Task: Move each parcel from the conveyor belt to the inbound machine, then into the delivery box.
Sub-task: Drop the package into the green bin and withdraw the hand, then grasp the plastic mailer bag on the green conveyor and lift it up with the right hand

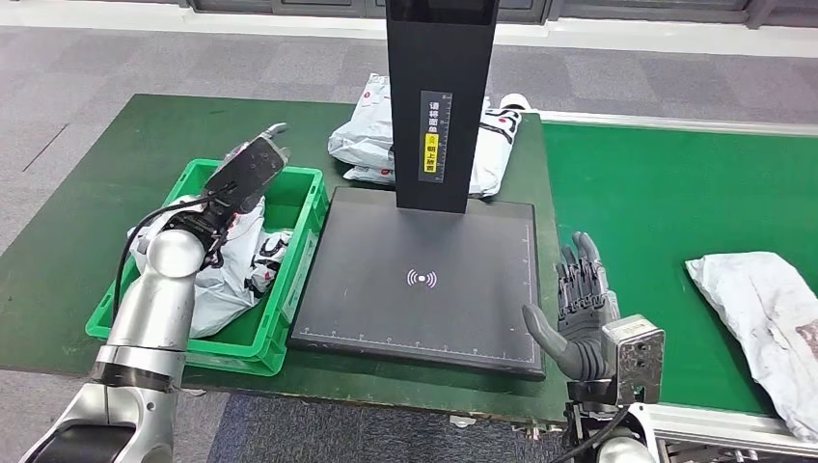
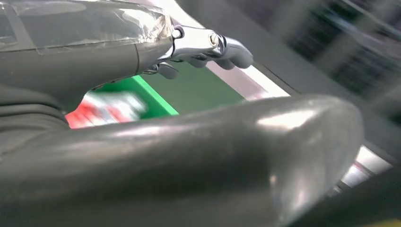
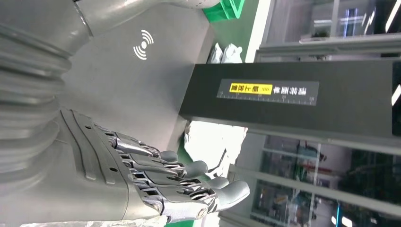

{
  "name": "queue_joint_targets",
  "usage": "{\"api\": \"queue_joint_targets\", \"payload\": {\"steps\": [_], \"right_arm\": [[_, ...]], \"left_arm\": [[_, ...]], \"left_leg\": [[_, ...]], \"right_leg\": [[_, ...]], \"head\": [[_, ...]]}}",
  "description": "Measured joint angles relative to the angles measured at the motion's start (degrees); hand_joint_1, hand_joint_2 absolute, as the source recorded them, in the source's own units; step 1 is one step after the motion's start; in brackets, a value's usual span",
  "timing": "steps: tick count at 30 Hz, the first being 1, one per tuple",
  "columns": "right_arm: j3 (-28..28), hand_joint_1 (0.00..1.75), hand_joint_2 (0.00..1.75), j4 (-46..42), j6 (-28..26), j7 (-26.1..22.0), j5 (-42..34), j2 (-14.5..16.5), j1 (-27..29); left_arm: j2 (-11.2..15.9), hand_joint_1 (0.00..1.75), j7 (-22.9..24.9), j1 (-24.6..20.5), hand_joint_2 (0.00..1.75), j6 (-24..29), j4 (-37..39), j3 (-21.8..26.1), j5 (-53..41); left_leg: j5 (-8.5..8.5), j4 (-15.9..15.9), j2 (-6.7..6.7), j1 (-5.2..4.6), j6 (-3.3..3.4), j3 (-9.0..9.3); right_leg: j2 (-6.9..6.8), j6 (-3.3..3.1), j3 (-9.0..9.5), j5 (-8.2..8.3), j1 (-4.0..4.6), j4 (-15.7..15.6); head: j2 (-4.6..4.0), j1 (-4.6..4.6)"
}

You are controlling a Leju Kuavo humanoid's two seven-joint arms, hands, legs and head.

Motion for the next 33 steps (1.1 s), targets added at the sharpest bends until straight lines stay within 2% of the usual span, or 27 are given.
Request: {"api": "queue_joint_targets", "payload": {"steps": [1,5,7,10,13,16,20,23,28,33], "right_arm": [[0.0,0.00,1.75,0.3,0.1,0.4,0.3,-0.1,-0.4],[-1.4,0.00,1.75,3.0,-2.8,5.4,7.0,-1.8,-3.4],[-4.0,0.00,1.75,4.9,-4.8,8.7,12.7,-3.2,-5.4],[-10.2,0.00,1.75,10.6,-4.6,12.3,20.4,-7.1,-10.3],[-16.0,0.00,1.75,18.1,-3.6,12.9,25.3,-11.5,-15.4],[-18.7,0.00,1.75,22.5,-3.4,12.6,26.9,-13.8,-18.1],[-19.9,0.00,1.75,26.3,-3.6,15.1,30.0,-16.0,-19.7],[-20.8,0.00,1.75,31.3,-4.3,16.9,34.2,-20.1,-21.7],[-21.7,0.00,1.75,42.5,-4.7,17.3,42.1,-27.2,-27.5],[-21.6,0.00,1.75,53.5,-4.7,17.6,45.7,-30.7,-34.3]], "left_arm": [[0.0,0.00,-1.6,0.3,1.75,-1.8,-0.5,0.0,4.7],[-0.9,0.00,-6.5,3.9,1.75,-3.7,-5.5,-0.2,22.3],[-1.7,0.00,-8.2,6.7,1.75,-3.6,-8.6,-0.8,27.4],[-3.1,0.00,-11.2,11.9,1.75,-3.5,-12.6,-2.6,31.6],[-4.8,0.00,-13.4,16.3,1.75,-3.6,-15.2,-5.2,33.1],[-5.5,0.00,-13.8,18.3,1.75,-3.5,-16.6,-6.6,33.6],[-6.3,0.00,-13.8,19.8,1.75,-4.1,-17.7,-7.7,34.1],[-7.3,0.00,-14.0,21.7,1.75,-4.9,-18.0,-9.0,34.3],[-8.3,0.00,-14.8,24.3,1.75,-5.0,-19.2,-11.3,34.2],[-8.5,0.00,-15.4,25.9,1.75,-4.4,-20.2,-11.9,34.5]], "left_leg": [[0.00,0.0,0.00,0.00,0.00,0.00],[-0.04,0.0,0.06,-0.05,0.02,0.04],[-0.05,0.0,0.01,-0.09,0.05,0.04],[-0.06,0.0,-0.03,-0.13,0.13,0.03],[-0.03,0.1,-0.17,-0.16,0.29,-0.06],[-0.04,0.1,-0.14,-0.15,0.35,-0.09],[-0.04,0.1,-0.14,-0.15,0.36,-0.08],[-0.04,0.1,-0.20,-0.15,0.37,-0.13],[-0.08,0.1,-0.13,-0.25,0.45,-0.21],[-0.04,0.1,-0.14,-0.28,0.55,-0.20]], "right_leg": [[0.00,0.00,0.00,0.00,0.00,0.0],[0.04,0.01,0.01,0.00,-0.04,0.0],[0.01,0.01,0.03,0.00,-0.07,0.0],[-0.03,0.09,0.07,0.04,-0.12,-0.1],[-0.20,0.21,0.13,0.08,-0.15,-0.2],[-0.19,0.24,0.11,0.10,-0.14,-0.2],[-0.20,0.24,0.06,0.10,-0.12,-0.2],[-0.26,0.25,0.08,0.09,-0.13,-0.2],[-0.19,0.35,0.05,0.15,-0.24,-0.2],[-0.24,0.37,0.05,0.16,-0.25,-0.2]], "head": [[-0.01,0.00],[-0.01,-0.01],[0.00,-0.01],[0.00,-0.02],[0.00,0.01],[0.00,0.02],[-0.01,0.00],[-0.01,0.00],[0.00,0.01],[-0.01,0.00]]}}
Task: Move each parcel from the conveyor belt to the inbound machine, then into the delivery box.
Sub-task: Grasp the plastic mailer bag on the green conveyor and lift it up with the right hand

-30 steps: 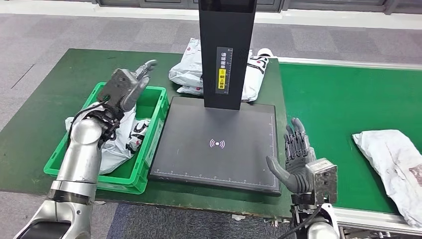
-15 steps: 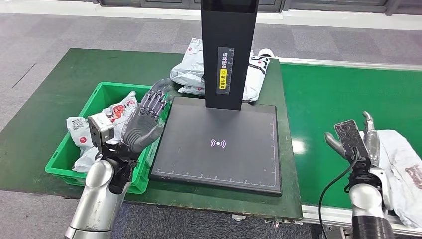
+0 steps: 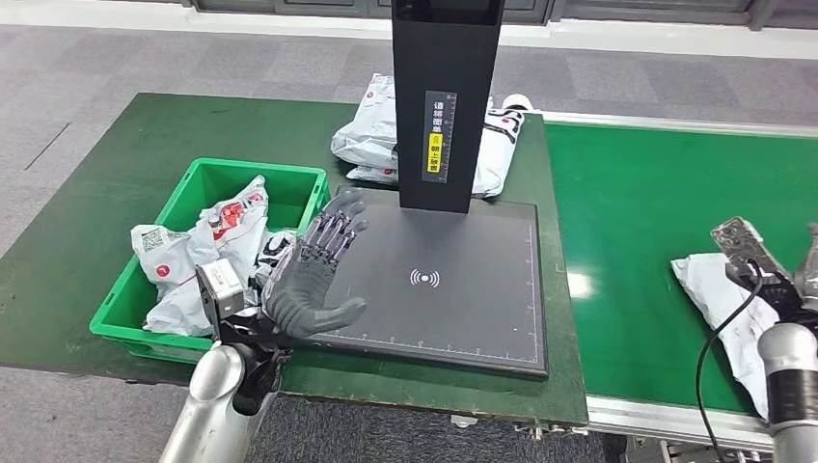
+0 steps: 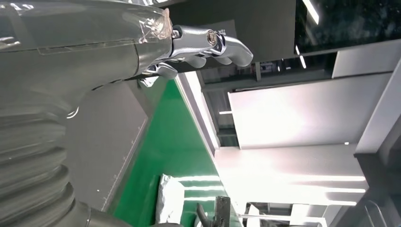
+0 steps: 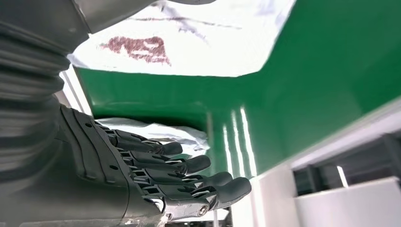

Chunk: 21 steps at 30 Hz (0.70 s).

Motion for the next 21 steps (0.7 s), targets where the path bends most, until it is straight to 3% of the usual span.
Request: {"api": "queue_joint_targets", "payload": {"steps": [4,7,11,21], "right_arm": [[0.9,0.00,1.75,6.0,2.1,1.8,2.7,-1.1,-2.7],[4.0,0.00,1.75,9.3,9.7,4.0,6.5,-2.5,-3.2],[9.9,0.00,1.75,12.9,18.8,2.8,9.3,-4.4,-2.5],[17.0,0.00,1.75,21.8,23.0,4.4,9.3,-3.9,-2.6]], "left_arm": [[0.0,0.00,-0.7,0.8,1.75,0.1,0.0,0.0,0.5],[0.1,0.00,-1.5,0.9,1.75,-0.2,0.5,0.0,0.5],[0.5,0.00,-3.3,0.9,1.75,-0.8,1.9,0.1,0.7],[0.7,0.00,-4.3,0.9,1.75,-1.2,3.6,0.4,0.6]], "left_leg": [[0.02,0.0,-0.03,0.02,-0.01,0.00],[0.02,0.0,-0.10,0.03,-0.02,-0.01],[0.01,0.0,-0.16,0.03,-0.01,-0.05],[0.00,0.0,-0.19,0.02,0.01,-0.08]], "right_leg": [[-0.04,0.00,0.00,0.00,0.02,0.0],[-0.12,-0.01,0.00,-0.03,0.03,0.0],[-0.16,0.01,0.00,-0.05,0.02,0.0],[-0.21,0.02,0.00,-0.06,0.02,0.0]], "head": [[0.02,0.00],[0.01,0.00],[0.01,0.02],[0.01,0.01]]}}
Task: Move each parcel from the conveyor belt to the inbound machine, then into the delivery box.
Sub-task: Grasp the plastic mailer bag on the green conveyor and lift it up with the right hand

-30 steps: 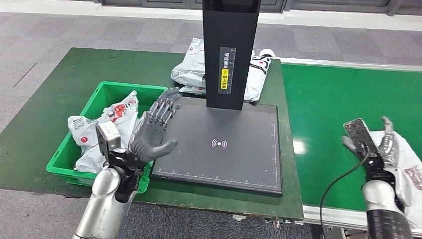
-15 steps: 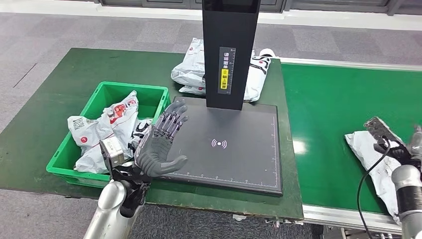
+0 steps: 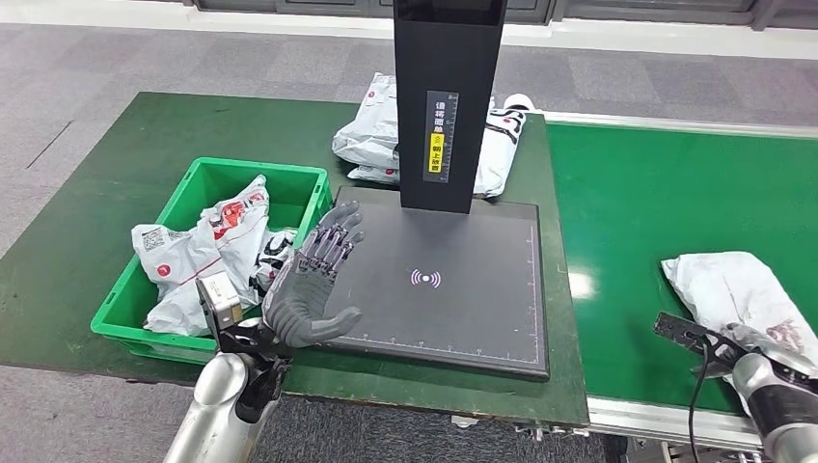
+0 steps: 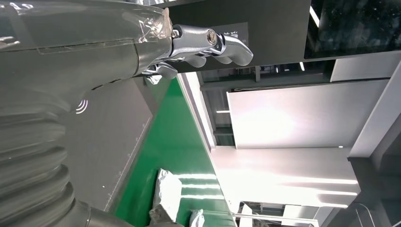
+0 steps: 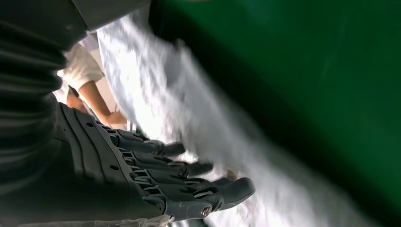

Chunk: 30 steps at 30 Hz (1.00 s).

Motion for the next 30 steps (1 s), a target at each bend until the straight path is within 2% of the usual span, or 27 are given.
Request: {"api": "queue_joint_targets", "payload": {"steps": [11,17,18,21,22,30], "right_arm": [[0.5,0.00,1.75,6.4,4.9,3.0,-1.0,2.9,-2.5],[0.5,0.00,1.75,7.6,5.4,3.6,-1.0,3.8,-3.5],[0.5,0.13,1.75,7.8,5.5,3.6,-1.0,3.9,-3.7],[0.5,1.44,1.75,8.1,6.0,3.9,-1.0,4.2,-4.1],[0.5,1.75,1.75,8.2,6.2,4.2,-1.1,4.3,-4.2],[0.5,1.75,1.75,8.6,6.6,5.9,-0.7,5.0,-6.2]], "left_arm": [[0.0,0.00,-0.5,-0.3,1.75,0.6,1.7,0.1,-0.1],[0.0,0.00,-0.7,-0.4,1.75,0.8,2.4,0.2,-0.1],[0.0,0.00,-0.7,-0.5,1.75,0.8,2.5,0.2,-0.1],[0.0,0.00,-0.9,-0.5,1.75,0.9,2.8,0.2,-0.1],[0.0,0.00,-1.0,-0.5,1.75,0.9,2.9,0.2,-0.1],[0.0,0.00,-1.6,-0.6,1.75,1.4,3.9,0.3,-0.1]], "left_leg": [[0.00,0.0,0.02,0.04,0.00,0.13],[0.00,0.0,0.02,0.04,0.01,0.23],[-0.01,0.0,0.02,0.04,0.01,0.24],[-0.01,0.0,0.02,0.04,0.01,0.28],[-0.01,0.0,0.02,0.04,0.02,0.30],[-0.01,0.0,0.04,0.05,0.02,0.41]], "right_leg": [[0.01,0.01,0.13,-0.01,0.04,0.0],[0.01,0.01,0.25,-0.02,0.04,0.0],[0.01,0.02,0.26,-0.02,0.04,0.0],[0.01,0.02,0.31,-0.02,0.04,-0.1],[0.01,0.02,0.34,-0.02,0.04,-0.1],[0.02,0.03,0.45,-0.02,0.06,-0.1]], "head": [[0.01,-0.01],[0.01,-0.01],[0.01,-0.01],[0.01,-0.01],[0.00,-0.01],[0.01,-0.01]]}}
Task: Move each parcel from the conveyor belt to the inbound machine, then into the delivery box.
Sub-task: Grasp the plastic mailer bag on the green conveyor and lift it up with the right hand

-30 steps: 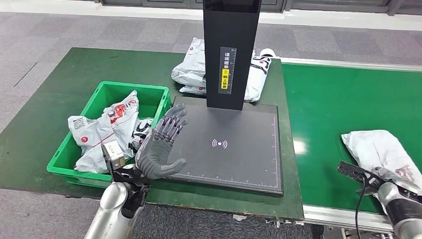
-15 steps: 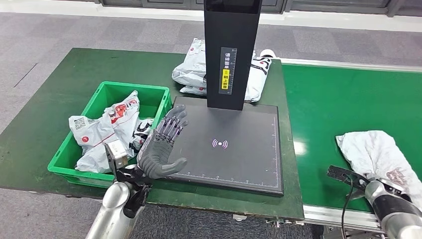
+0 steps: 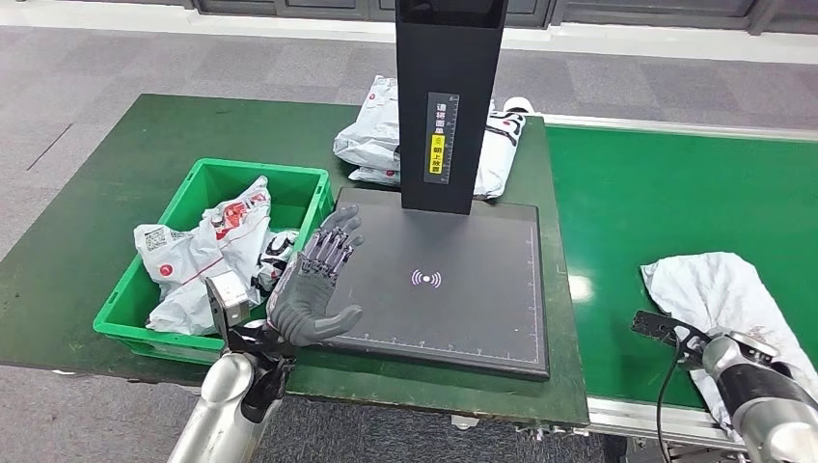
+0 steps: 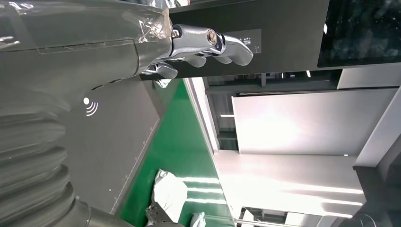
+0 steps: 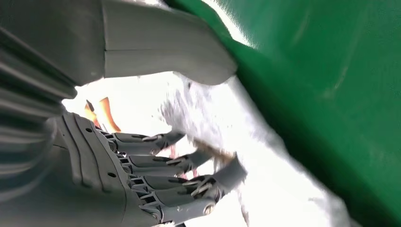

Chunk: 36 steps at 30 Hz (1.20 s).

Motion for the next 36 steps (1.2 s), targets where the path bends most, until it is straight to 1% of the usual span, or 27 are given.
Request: {"api": "queue_joint_targets", "payload": {"steps": [6,11,16,19,22,25,27,31,33,36], "right_arm": [[0.0,1.75,1.75,0.3,1.6,0.0,0.6,0.7,-1.6],[0.0,1.75,1.75,0.4,1.9,0.2,0.9,1.7,-2.5],[0.0,1.75,1.75,0.7,1.5,0.5,0.7,2.6,-3.0],[0.0,1.75,1.75,0.8,-0.5,-0.9,-1.1,3.1,-2.9],[-0.3,1.75,1.75,0.8,-3.1,-5.7,-5.2,3.7,-2.7],[-1.3,1.75,1.75,0.8,-3.5,-11.2,-8.8,4.4,-2.3],[-2.3,1.75,1.75,0.8,-2.7,-14.9,-11.0,4.9,-2.1],[-5.1,1.75,1.75,0.6,0.6,-24.8,-16.3,5.8,-1.3],[-6.7,1.75,1.75,0.4,1.5,-27.6,-17.7,6.2,-0.9],[-8.3,1.75,1.75,0.1,2.5,-29.7,-18.9,6.6,-0.6]], "left_arm": [[0.0,0.00,-0.4,-0.2,1.75,0.3,0.6,0.4,0.0],[0.0,0.00,-0.7,-0.2,1.75,0.5,0.7,1.0,0.0],[-0.1,0.00,-0.9,-0.2,1.75,0.5,0.7,1.3,0.0],[-0.1,0.00,-1.0,-0.3,1.75,0.5,0.7,1.4,-0.1],[-0.1,0.00,-1.0,-0.2,1.75,0.5,0.5,2.0,-0.4],[-0.1,0.00,-1.0,-0.2,1.75,0.5,0.1,2.6,-0.7],[-0.1,0.00,-0.9,-0.1,1.75,0.5,-0.2,2.9,-0.8],[-0.1,0.00,-0.9,0.2,1.75,0.8,-0.7,3.7,-1.5],[-0.1,0.00,-0.9,0.4,1.75,1.1,-0.9,4.1,-1.7],[-0.1,0.00,-0.9,0.6,1.75,1.2,-1.1,4.3,-1.8]], "left_leg": [[-0.01,0.0,0.06,0.06,-0.01,0.01],[-0.01,0.0,0.14,0.07,-0.01,0.02],[0.00,0.0,0.15,0.07,-0.02,0.03],[-0.01,0.0,0.15,0.07,-0.02,0.03],[-0.02,0.0,0.25,0.07,-0.04,0.03],[-0.03,0.0,0.28,0.07,-0.06,0.04],[-0.03,0.0,0.26,0.07,-0.05,0.02],[-0.02,0.0,0.23,0.07,-0.05,-0.01],[-0.02,0.0,0.17,0.07,-0.05,-0.03],[-0.02,0.0,0.10,0.07,-0.04,-0.08]], "right_leg": [[0.04,-0.01,0.00,0.00,0.06,0.0],[0.11,-0.01,-0.01,0.01,0.07,0.0],[0.13,-0.02,-0.01,0.01,0.08,0.0],[0.15,-0.02,-0.02,0.01,0.08,0.0],[0.27,-0.03,-0.07,0.02,0.08,0.0],[0.30,-0.03,-0.10,0.02,0.08,0.0],[0.27,-0.04,-0.10,0.02,0.08,0.0],[0.24,-0.04,-0.10,0.02,0.07,0.0],[0.19,-0.04,-0.11,0.01,0.07,0.0],[0.13,-0.03,-0.11,0.01,0.06,0.0]], "head": [[0.00,0.00],[-0.01,0.00],[-0.01,0.00],[-0.01,0.00],[-0.01,0.00],[-0.01,0.00],[0.00,0.00],[-0.01,0.00],[0.00,0.00],[-0.01,0.00]]}}
